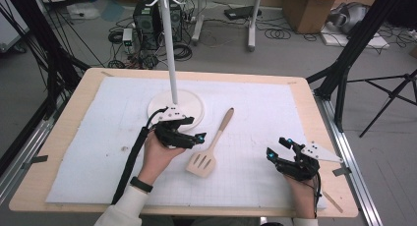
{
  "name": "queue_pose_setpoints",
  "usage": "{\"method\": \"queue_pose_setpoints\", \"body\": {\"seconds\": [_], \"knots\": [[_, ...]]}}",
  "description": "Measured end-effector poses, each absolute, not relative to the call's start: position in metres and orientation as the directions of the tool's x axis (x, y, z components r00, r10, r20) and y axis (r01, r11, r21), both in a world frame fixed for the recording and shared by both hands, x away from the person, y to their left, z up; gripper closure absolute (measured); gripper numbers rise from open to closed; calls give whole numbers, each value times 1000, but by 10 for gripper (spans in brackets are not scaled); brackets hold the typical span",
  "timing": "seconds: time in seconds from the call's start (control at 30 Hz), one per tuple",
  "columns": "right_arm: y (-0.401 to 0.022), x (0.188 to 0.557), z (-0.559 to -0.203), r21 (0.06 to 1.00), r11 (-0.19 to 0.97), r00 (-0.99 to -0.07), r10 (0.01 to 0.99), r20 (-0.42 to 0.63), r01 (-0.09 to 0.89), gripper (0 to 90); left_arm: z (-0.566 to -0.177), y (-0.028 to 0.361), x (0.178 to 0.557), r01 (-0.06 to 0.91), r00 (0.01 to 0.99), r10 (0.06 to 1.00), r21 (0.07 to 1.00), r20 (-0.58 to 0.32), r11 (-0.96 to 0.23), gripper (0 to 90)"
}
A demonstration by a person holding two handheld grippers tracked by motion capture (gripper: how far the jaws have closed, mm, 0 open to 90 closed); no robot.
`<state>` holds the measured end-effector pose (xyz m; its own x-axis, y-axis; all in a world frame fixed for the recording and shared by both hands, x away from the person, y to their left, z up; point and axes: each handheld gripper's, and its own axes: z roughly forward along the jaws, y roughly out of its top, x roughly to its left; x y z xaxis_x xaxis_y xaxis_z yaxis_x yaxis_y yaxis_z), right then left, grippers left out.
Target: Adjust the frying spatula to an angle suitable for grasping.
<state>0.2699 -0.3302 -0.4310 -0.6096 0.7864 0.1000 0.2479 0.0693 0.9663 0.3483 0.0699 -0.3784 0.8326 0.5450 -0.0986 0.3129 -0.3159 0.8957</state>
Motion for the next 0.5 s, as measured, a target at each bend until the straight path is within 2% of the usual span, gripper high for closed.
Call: {"method": "queue_pose_setpoints", "body": {"seconds": [0.27, 0.5], "knots": [[-330, 270, -431, 966, 65, -611, 784, 104, 249, 306, -385, 47, 362, 360, 825, 552, 865, -120, -349, 266], [-331, 269, -431, 966, 60, -610, 785, 109, 251, 306, -395, 21, 368, 386, 831, 548, 811, -99, -439, 280]]}}
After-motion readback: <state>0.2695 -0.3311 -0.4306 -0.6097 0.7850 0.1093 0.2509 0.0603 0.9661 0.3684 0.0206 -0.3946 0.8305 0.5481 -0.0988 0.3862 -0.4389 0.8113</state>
